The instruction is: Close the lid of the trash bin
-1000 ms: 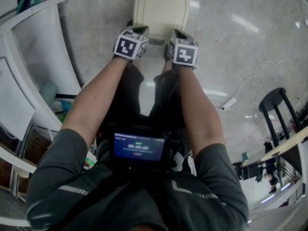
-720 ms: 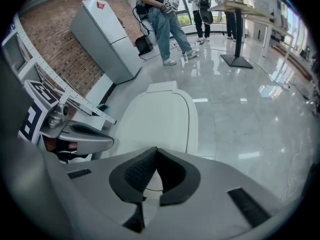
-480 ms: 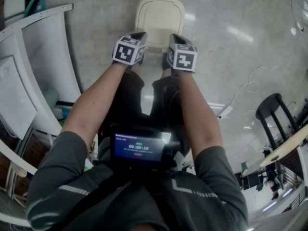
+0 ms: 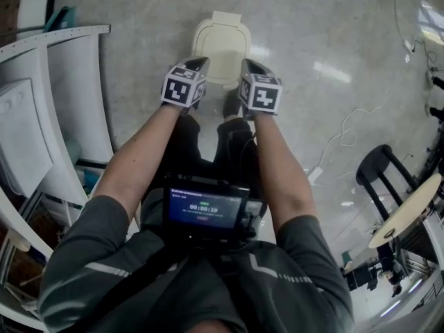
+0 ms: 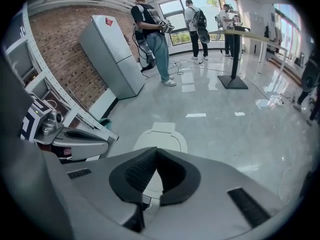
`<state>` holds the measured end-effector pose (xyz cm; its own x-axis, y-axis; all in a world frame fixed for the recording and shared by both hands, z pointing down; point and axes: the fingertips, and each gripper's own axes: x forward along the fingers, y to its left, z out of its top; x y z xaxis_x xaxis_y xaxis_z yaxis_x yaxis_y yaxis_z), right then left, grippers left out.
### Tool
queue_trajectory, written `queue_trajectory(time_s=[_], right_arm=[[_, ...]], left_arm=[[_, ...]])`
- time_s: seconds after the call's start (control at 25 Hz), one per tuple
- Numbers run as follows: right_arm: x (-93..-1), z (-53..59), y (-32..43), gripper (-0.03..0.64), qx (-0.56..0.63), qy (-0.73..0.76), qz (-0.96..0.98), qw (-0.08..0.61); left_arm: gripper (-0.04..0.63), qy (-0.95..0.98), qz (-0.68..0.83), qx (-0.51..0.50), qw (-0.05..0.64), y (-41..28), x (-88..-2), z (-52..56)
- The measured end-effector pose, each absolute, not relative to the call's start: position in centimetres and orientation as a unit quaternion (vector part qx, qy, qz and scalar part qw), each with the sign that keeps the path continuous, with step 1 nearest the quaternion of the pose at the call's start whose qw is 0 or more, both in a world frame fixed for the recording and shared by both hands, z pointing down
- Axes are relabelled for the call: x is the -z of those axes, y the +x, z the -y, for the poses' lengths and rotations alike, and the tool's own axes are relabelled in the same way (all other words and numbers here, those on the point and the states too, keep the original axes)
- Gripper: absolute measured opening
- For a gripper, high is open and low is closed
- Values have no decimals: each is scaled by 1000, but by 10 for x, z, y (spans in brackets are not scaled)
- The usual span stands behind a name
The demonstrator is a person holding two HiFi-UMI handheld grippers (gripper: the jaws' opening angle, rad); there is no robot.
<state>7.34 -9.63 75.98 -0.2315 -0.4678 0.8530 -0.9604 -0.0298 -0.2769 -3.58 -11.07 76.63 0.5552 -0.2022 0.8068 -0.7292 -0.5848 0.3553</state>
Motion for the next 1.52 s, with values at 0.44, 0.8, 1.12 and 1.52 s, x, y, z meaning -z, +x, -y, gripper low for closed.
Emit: queue_trajectory(time_s=[0.44,0.8,1.12,1.52], right_arm=[[-674,102,106,11,-399,563,688,225],[-583,111,113,12,-340,556,736,186],[-457,103,121,11,-276,560,772,119],[-342,111,155,11,-209,579,788,37]], left_arm=[[-3,829,339,-317,312,-22,-679,123],[-3,862,352,-250,267,-19,-588,133],[-3,890,364,-178,211,-32,-473,136],[-3,927,338,-100,130,-32,-348,152]])
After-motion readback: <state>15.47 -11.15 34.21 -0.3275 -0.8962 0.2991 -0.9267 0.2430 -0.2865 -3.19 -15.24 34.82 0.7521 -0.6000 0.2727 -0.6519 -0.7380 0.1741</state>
